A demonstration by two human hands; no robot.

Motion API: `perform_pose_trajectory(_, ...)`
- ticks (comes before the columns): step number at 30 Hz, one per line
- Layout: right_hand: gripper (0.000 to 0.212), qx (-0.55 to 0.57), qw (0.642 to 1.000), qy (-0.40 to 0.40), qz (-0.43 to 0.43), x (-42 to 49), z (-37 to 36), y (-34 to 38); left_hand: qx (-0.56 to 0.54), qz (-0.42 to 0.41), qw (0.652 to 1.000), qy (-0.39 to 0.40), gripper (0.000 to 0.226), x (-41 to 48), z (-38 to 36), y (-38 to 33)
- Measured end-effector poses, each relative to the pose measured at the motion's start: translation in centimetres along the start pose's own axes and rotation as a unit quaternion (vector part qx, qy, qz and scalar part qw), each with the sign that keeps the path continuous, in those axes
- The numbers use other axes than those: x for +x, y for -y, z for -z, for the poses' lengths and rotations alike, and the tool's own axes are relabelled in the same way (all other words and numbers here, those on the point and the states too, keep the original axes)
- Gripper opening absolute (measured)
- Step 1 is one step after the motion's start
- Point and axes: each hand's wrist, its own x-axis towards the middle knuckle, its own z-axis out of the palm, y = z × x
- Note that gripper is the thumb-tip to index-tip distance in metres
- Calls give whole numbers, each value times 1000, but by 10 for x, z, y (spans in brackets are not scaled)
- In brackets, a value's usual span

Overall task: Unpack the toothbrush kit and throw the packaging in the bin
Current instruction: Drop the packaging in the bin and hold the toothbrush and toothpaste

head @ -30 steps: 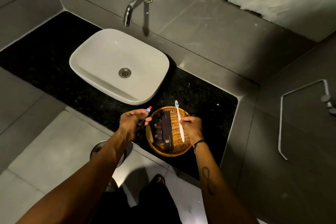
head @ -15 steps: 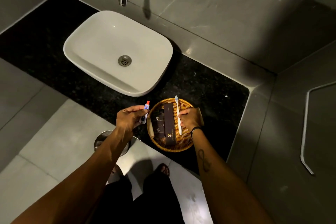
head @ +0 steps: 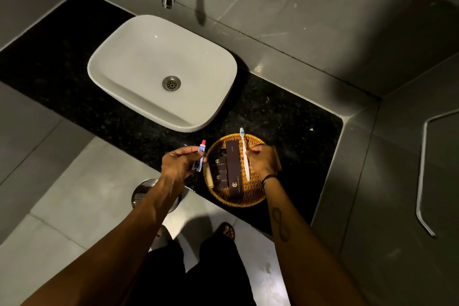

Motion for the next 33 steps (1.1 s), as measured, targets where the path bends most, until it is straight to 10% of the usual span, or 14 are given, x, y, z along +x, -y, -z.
perform_pose_trajectory(3, 16, 1, 996, -60, 69, -16, 3, 5, 1, -6, 1000, 28, 26, -7, -7, -2)
perform_pose_trajectory(9, 14, 143, 976, 75, 146, -35, 5, 15, 49, -31, 995, 84, 23, -27, -39, -1)
perform_pose_trajectory(25, 16, 172, 978, 71, 92, -37, 48, 4, 59, -37, 994, 80, 18, -29, -46, 2)
perform_pose_trajectory(33, 12, -130, 977, -1, 171, 1, 56, 14, 151, -39, 986, 65, 20, -24, -39, 8)
